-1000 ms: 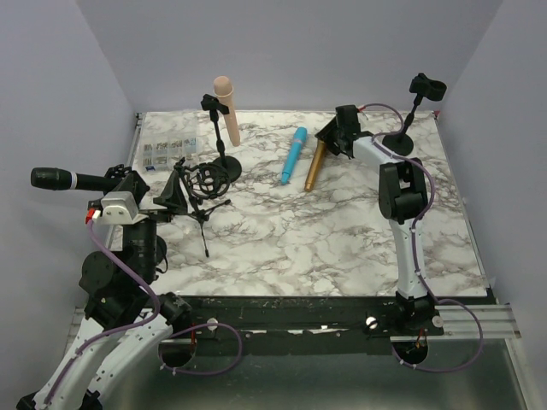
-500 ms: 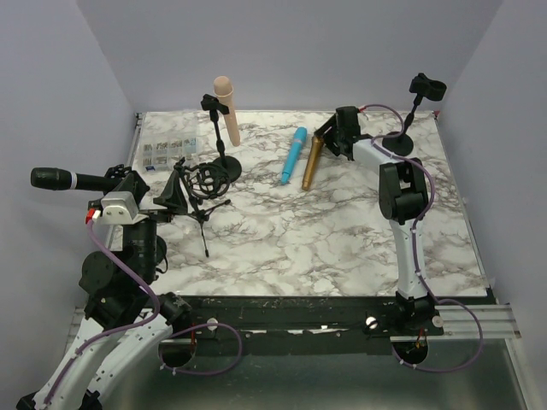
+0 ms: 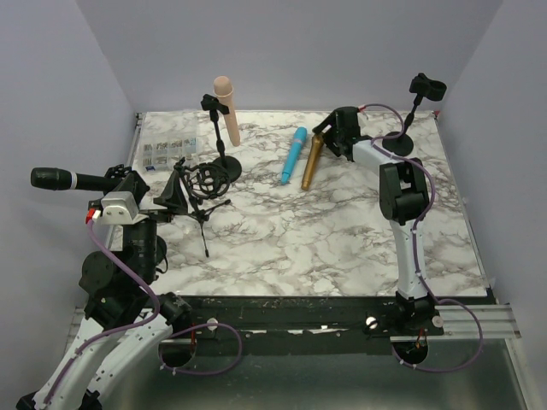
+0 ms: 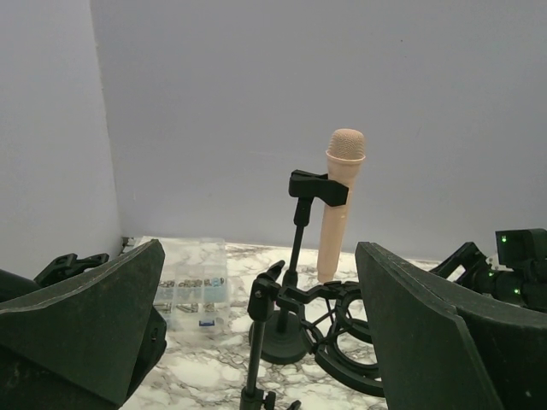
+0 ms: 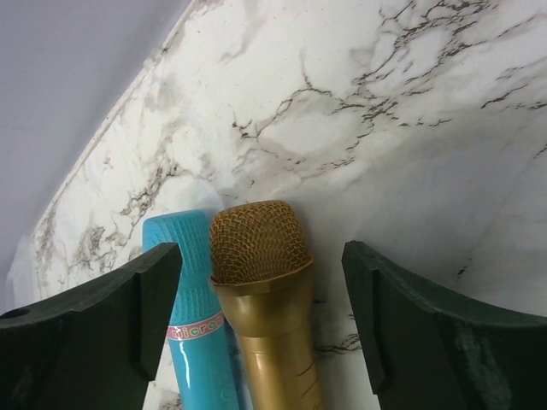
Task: Remove the microphone from the stand
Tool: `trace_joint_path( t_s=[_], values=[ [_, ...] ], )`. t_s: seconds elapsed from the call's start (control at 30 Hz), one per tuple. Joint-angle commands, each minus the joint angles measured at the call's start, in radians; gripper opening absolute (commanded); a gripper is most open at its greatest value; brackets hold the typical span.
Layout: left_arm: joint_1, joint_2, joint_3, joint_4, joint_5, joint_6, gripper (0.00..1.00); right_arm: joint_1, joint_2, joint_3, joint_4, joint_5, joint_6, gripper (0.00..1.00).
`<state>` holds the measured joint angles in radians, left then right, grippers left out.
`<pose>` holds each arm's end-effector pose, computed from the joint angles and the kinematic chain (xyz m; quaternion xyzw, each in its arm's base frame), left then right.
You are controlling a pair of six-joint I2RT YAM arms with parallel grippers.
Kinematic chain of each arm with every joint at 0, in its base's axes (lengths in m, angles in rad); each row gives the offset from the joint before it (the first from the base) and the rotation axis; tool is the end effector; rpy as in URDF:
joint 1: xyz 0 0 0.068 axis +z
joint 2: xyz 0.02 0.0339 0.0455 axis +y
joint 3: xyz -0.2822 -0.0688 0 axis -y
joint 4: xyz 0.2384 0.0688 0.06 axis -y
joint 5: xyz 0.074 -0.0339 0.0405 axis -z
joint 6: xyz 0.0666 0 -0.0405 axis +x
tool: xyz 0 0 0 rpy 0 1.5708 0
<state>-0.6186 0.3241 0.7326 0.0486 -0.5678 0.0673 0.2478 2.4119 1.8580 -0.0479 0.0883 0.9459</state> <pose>0.0731 -0.0081 0.4106 -0.0533 0.5578 -0.0794 0.8245 0.5641 0.1366 0.1478 0.3217 0.8237 0.2292 0.4068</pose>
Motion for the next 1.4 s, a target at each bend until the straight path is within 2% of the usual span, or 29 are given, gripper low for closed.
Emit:
trace_joint_path(
  t_s=[0.0, 0.1, 0.2, 0.4, 0.57, 0.7, 0.8, 0.9, 1.0, 1.13, 1.27, 1.37],
  values=[
    [-0.008, 0.006, 0.002, 0.0, -0.003, 0.009, 0.98, -0.012, -0.001, -0.047, -0.106, 0.012, -0.082, 0.88],
    [-0.009, 0.007, 0.002, 0.001, -0.004, 0.01, 0.98, -0.012, -0.013, -0.001, -0.133, -0.008, -0.119, 0.94],
    [-0.008, 0.008, 0.002, 0.0, -0.005, 0.011, 0.98, -0.012, -0.057, -0.001, -0.136, -0.008, -0.149, 0.96],
    [-0.009, -0.001, 0.004, 0.0, -0.011, 0.016, 0.98, -0.002, -0.23, -0.137, -0.069, 0.024, -0.215, 0.97],
    [-0.008, -0.009, 0.007, 0.0, -0.009, 0.014, 0.98, 0.038, -0.414, -0.309, -0.03, 0.08, -0.297, 0.97],
    [-0.009, -0.016, 0.007, -0.002, -0.009, 0.011, 0.98, 0.132, -0.555, -0.482, 0.034, 0.111, -0.388, 0.96],
    [-0.009, -0.018, 0.007, -0.003, -0.009, 0.012, 0.98, 0.235, -0.655, -0.634, 0.175, 0.077, -0.469, 0.96],
    [-0.009, -0.016, 0.008, -0.002, -0.005, 0.009, 0.98, 0.327, -0.722, -0.784, 0.377, -0.036, -0.487, 0.96],
    [-0.009, -0.014, 0.01, -0.006, -0.005, 0.008, 0.98, 0.419, -0.722, -0.844, 0.498, -0.129, -0.452, 0.96],
    [-0.009, -0.009, 0.01, -0.007, -0.01, 0.011, 0.98, 0.513, -0.64, -0.826, 0.614, -0.225, -0.384, 0.93],
    [-0.009, -0.008, 0.01, -0.004, -0.015, 0.017, 0.98, 0.532, -0.491, -0.758, 0.757, -0.413, -0.115, 0.81],
    [-0.009, -0.007, 0.008, -0.003, -0.016, 0.019, 0.98, 0.547, -0.381, -0.676, 0.813, -0.53, 0.088, 0.8]
  ],
)
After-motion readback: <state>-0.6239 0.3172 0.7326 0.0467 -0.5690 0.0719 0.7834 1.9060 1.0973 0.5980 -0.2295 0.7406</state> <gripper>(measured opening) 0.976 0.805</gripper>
